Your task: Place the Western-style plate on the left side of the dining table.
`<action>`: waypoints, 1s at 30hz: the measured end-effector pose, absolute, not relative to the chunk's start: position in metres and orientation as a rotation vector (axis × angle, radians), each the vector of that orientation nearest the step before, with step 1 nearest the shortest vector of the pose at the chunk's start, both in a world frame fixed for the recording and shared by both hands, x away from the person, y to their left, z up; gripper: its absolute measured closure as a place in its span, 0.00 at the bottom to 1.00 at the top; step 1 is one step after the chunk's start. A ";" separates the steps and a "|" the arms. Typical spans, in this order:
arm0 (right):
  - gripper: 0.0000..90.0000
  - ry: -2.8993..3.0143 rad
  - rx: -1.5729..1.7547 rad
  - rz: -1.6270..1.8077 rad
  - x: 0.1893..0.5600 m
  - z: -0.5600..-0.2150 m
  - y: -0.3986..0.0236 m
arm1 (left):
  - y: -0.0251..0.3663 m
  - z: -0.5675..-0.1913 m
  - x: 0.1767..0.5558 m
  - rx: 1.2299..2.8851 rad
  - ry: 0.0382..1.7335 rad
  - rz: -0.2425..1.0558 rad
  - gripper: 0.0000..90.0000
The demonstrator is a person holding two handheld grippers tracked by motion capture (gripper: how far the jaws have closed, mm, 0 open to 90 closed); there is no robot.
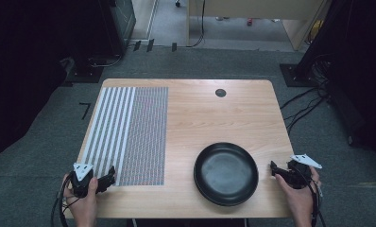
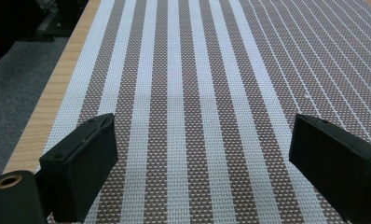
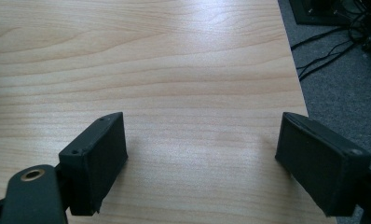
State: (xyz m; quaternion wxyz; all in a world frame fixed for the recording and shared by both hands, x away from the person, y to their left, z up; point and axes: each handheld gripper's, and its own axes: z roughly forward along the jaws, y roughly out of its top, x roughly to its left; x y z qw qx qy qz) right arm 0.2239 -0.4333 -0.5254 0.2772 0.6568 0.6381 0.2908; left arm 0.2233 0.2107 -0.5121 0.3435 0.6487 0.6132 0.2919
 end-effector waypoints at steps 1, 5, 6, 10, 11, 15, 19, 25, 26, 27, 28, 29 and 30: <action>0.16 1.714 1.765 0.780 0.224 -0.525 -0.433 | 0.209 -0.511 0.223 1.680 1.592 0.754 0.08; 0.16 1.713 1.770 0.783 0.224 -0.525 -0.433 | 0.205 -0.509 0.223 1.684 1.574 0.748 0.08; 0.16 1.715 1.769 0.784 0.223 -0.525 -0.434 | 0.205 -0.509 0.222 1.678 1.573 0.741 0.08; 0.16 1.727 1.763 0.790 0.222 -0.525 -0.435 | 0.201 -0.504 0.222 1.644 1.569 0.716 0.08; 0.16 1.727 1.763 0.790 0.222 -0.525 -0.435 | 0.201 -0.504 0.222 1.644 1.569 0.716 0.08; 0.16 1.707 1.792 0.800 0.220 -0.524 -0.441 | 0.185 -0.490 0.226 1.665 1.512 0.733 0.08; 0.16 1.703 1.773 0.773 0.220 -0.525 -0.440 | 0.168 -0.481 0.231 1.682 1.475 0.728 0.08; 0.16 1.697 1.779 0.771 0.218 -0.525 -0.439 | 0.150 -0.475 0.239 1.697 1.444 0.708 0.08; 0.16 1.694 1.781 0.770 0.217 -0.525 -0.438 | 0.143 -0.474 0.244 1.704 1.436 0.696 0.08; 0.16 1.695 1.780 0.770 0.217 -0.525 -0.438 | 0.140 -0.473 0.246 1.704 1.434 0.687 0.08; 0.16 1.695 1.781 0.771 0.217 -0.525 -0.437 | 0.137 -0.472 0.248 1.707 1.428 0.680 0.08; 0.16 1.695 1.781 0.771 0.217 -0.525 -0.437 | 0.134 -0.470 0.250 1.704 1.425 0.677 0.08; 0.16 1.696 1.780 0.772 0.216 -0.526 -0.437 | 0.131 -0.468 0.252 1.699 1.420 0.673 0.08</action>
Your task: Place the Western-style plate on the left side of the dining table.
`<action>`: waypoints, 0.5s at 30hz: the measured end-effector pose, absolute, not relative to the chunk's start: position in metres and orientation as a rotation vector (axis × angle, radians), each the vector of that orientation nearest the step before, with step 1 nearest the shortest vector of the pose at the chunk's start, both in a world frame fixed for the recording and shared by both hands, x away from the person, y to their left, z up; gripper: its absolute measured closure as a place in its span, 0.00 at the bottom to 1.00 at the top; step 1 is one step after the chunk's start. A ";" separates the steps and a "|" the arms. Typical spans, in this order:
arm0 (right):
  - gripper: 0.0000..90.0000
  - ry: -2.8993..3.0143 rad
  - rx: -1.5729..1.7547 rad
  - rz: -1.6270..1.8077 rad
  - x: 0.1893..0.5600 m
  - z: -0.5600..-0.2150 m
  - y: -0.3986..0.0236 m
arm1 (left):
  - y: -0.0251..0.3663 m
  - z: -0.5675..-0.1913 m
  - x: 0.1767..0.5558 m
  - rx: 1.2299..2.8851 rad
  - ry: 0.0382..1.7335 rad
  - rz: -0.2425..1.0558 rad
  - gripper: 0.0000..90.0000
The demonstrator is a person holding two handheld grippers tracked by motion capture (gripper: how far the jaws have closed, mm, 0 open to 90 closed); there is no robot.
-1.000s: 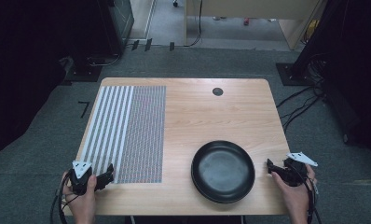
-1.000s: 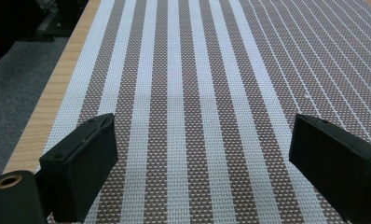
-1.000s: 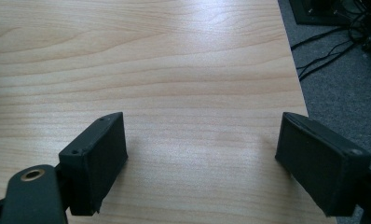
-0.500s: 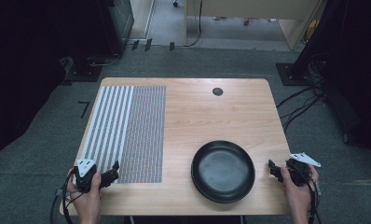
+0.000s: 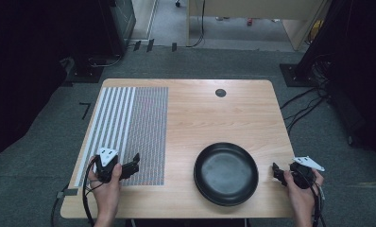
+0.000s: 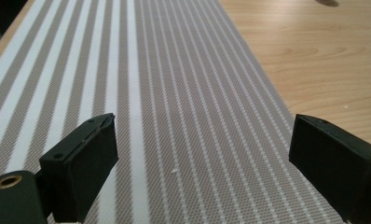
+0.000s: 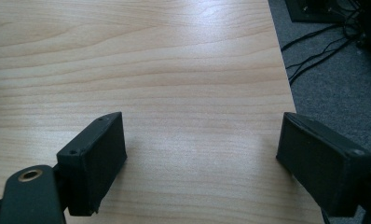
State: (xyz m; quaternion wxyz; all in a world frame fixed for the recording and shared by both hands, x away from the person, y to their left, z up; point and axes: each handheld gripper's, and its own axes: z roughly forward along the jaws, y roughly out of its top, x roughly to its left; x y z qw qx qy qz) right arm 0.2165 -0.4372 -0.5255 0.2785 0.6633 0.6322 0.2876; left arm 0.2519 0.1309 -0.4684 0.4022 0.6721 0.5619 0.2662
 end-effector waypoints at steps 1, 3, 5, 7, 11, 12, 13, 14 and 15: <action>0.16 1.696 1.780 0.772 0.216 -0.526 -0.437 | 0.128 -0.466 0.254 1.691 1.418 0.670 0.08; 0.16 1.696 1.779 0.772 0.216 -0.526 -0.437 | 0.122 -0.460 0.258 1.672 1.410 0.668 0.08; 0.16 1.696 1.780 0.772 0.216 -0.526 -0.437 | 0.115 -0.455 0.261 1.665 1.390 0.675 0.08; 0.16 1.696 1.781 0.772 0.216 -0.526 -0.437 | 0.107 -0.452 0.263 1.667 1.364 0.675 0.08; 0.16 1.696 1.781 0.772 0.216 -0.525 -0.437 | 0.093 -0.453 0.264 1.702 1.319 0.652 0.08; 0.16 1.695 1.782 0.772 0.217 -0.525 -0.437 | 0.089 -0.454 0.263 1.712 1.307 0.645 0.08; 0.16 1.695 1.782 0.772 0.217 -0.525 -0.437 | 0.089 -0.454 0.263 1.712 1.307 0.645 0.08; 0.16 1.695 1.782 0.772 0.216 -0.525 -0.437 | 0.085 -0.456 0.261 1.713 1.298 0.633 0.08; 0.16 1.695 1.783 0.771 0.217 -0.525 -0.437 | 0.083 -0.457 0.260 1.715 1.291 0.613 0.08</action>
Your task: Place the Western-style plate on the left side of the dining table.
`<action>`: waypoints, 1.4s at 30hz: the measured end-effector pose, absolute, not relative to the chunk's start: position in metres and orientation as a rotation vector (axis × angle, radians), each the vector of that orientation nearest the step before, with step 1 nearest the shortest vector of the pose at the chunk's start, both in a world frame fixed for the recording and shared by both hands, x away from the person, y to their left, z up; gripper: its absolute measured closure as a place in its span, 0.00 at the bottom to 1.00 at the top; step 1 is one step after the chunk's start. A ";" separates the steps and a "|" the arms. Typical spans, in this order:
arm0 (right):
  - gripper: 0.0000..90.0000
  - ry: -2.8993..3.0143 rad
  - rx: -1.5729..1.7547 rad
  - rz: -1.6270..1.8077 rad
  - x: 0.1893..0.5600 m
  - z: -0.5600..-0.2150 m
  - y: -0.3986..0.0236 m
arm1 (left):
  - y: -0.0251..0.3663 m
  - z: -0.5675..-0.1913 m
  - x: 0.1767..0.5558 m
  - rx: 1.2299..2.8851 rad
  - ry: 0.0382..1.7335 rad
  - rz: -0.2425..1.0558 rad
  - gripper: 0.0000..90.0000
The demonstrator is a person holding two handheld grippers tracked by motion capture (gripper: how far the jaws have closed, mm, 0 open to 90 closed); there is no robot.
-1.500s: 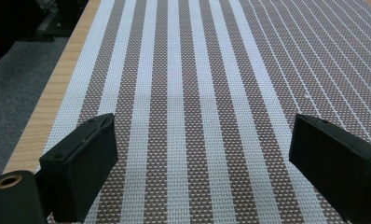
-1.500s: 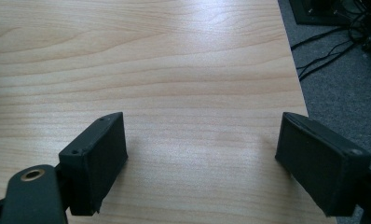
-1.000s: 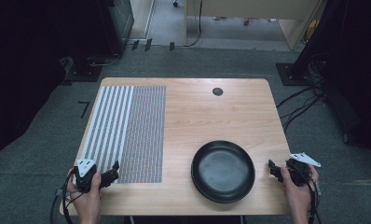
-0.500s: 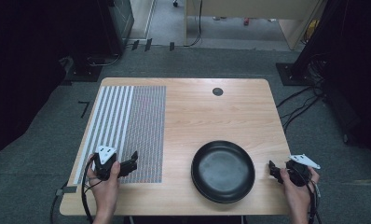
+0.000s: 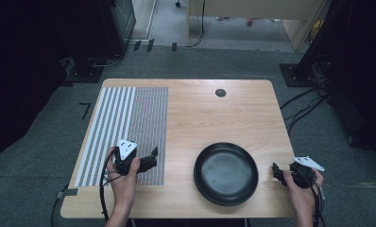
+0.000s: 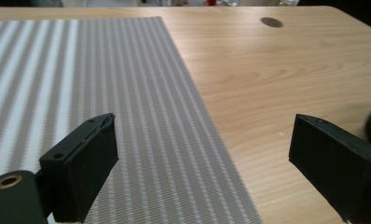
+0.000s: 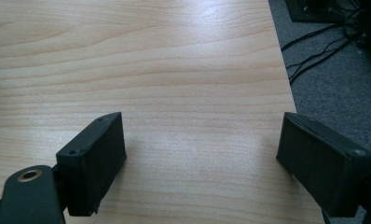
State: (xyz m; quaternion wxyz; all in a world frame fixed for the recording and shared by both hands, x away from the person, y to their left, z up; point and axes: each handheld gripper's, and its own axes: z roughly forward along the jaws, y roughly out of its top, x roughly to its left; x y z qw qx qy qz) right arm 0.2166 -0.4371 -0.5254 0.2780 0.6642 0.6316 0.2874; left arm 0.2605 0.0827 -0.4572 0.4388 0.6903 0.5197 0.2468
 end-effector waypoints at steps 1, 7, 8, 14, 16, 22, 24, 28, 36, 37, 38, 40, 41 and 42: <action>0.16 1.695 1.783 0.771 0.217 -0.525 -0.437 | 0.079 -0.459 0.260 1.713 1.285 0.571 0.08; 0.16 1.695 1.783 0.771 0.217 -0.525 -0.437 | 0.054 -0.463 0.253 1.749 1.211 0.513 0.08; 0.15 1.678 1.794 0.765 0.216 -0.525 -0.436 | 0.048 -0.464 0.251 1.765 1.192 0.506 0.08; 0.13 1.663 1.816 0.808 0.217 -0.521 -0.432 | 0.034 -0.469 0.249 1.804 1.168 0.471 0.08; 0.13 1.660 1.810 0.815 0.217 -0.519 -0.431 | 0.032 -0.469 0.248 1.813 1.166 0.468 0.09; 0.15 1.619 1.798 0.867 0.211 -0.509 -0.425 | 0.023 -0.471 0.245 1.827 1.144 0.443 0.09; 0.15 1.605 1.793 0.884 0.209 -0.505 -0.424 | 0.020 -0.471 0.244 1.831 1.137 0.439 0.09; 0.15 1.562 1.822 0.956 0.207 -0.497 -0.422 | 0.013 -0.471 0.241 1.836 1.099 0.424 0.09; 0.17 1.545 1.810 1.007 0.203 -0.485 -0.414 | 0.000 -0.474 0.237 1.860 1.088 0.411 0.09; 0.19 1.547 1.812 1.008 0.203 -0.484 -0.413 | -0.001 -0.474 0.237 1.860 1.089 0.401 0.09; 0.20 1.546 1.812 0.998 0.203 -0.483 -0.411 | -0.002 -0.474 0.237 1.864 1.087 0.391 0.09; 0.25 1.531 1.824 0.974 0.204 -0.481 -0.407 | -0.004 -0.475 0.236 1.872 1.085 0.360 0.09; 0.28 1.533 1.813 0.972 0.204 -0.479 -0.404 | -0.006 -0.476 0.236 1.879 1.083 0.347 0.09; 0.30 1.537 1.807 0.971 0.203 -0.479 -0.402 | -0.006 -0.476 0.236 1.879 1.083 0.347 0.09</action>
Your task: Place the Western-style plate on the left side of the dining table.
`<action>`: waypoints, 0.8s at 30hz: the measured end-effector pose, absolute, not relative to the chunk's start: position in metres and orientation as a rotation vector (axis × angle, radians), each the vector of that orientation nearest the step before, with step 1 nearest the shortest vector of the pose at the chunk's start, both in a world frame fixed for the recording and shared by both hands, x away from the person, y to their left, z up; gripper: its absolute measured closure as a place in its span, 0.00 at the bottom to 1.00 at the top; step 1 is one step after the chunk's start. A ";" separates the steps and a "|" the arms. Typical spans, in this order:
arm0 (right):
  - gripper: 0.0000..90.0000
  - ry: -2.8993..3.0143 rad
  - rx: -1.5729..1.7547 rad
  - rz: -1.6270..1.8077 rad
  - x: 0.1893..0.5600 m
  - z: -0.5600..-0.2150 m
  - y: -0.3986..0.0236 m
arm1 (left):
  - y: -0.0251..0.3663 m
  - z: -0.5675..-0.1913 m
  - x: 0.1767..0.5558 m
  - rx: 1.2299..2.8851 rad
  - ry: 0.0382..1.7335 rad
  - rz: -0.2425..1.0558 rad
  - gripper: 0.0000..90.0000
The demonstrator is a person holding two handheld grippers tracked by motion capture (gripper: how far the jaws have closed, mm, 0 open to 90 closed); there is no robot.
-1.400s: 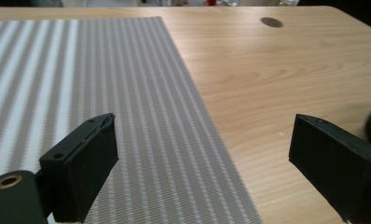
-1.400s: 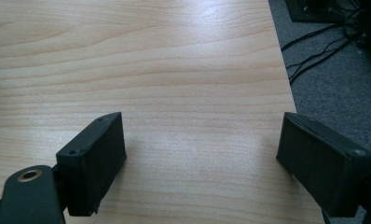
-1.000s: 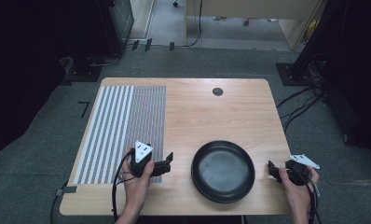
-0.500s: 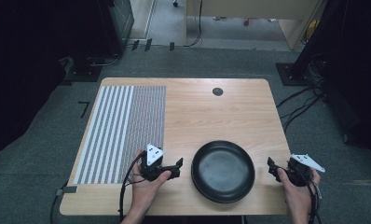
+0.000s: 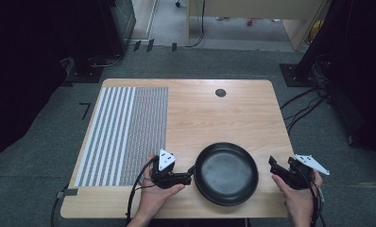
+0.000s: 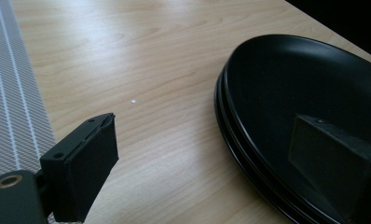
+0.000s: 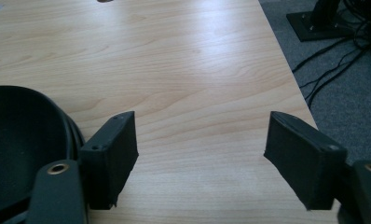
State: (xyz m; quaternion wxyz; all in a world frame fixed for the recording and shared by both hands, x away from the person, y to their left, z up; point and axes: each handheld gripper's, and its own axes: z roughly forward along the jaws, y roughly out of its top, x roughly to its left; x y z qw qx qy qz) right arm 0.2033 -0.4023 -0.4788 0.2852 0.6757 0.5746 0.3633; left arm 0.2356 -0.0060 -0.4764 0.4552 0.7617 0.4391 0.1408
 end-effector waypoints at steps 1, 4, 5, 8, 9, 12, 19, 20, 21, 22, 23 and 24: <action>0.31 1.542 1.793 0.973 0.203 -0.478 -0.401 | -0.008 -0.477 0.235 1.888 1.078 0.338 0.09; 0.34 1.555 1.776 0.971 0.203 -0.477 -0.397 | -0.009 -0.478 0.235 1.894 1.076 0.326 0.09; 0.39 1.558 1.758 0.978 0.202 -0.476 -0.393 | -0.011 -0.479 0.234 1.898 1.074 0.320 0.09; 0.42 1.571 1.747 1.000 0.202 -0.476 -0.389 | -0.013 -0.480 0.233 1.904 1.072 0.309 0.09; 0.46 1.579 1.744 1.015 0.201 -0.477 -0.388 | -0.014 -0.481 0.233 1.904 1.072 0.307 0.09; 0.51 1.606 1.749 1.079 0.201 -0.478 -0.387 | -0.016 -0.481 0.232 1.901 1.080 0.310 0.13; 0.62 1.652 1.788 1.134 0.202 -0.480 -0.381 | -0.019 -0.484 0.230 1.901 1.068 0.286 0.17; 0.64 1.660 1.785 1.140 0.202 -0.481 -0.380 | -0.018 -0.484 0.230 1.891 1.077 0.277 0.18; 0.65 1.667 1.796 1.148 0.202 -0.481 -0.379 | -0.018 -0.485 0.230 1.875 1.089 0.264 0.22; 0.66 1.672 1.808 1.149 0.202 -0.482 -0.378 | -0.018 -0.485 0.230 1.864 1.094 0.251 0.26; 0.66 1.672 1.818 1.150 0.203 -0.482 -0.377 | -0.018 -0.486 0.230 1.862 1.090 0.252 0.29; 0.66 1.670 1.818 1.154 0.203 -0.483 -0.377 | -0.018 -0.487 0.229 1.863 1.086 0.260 0.29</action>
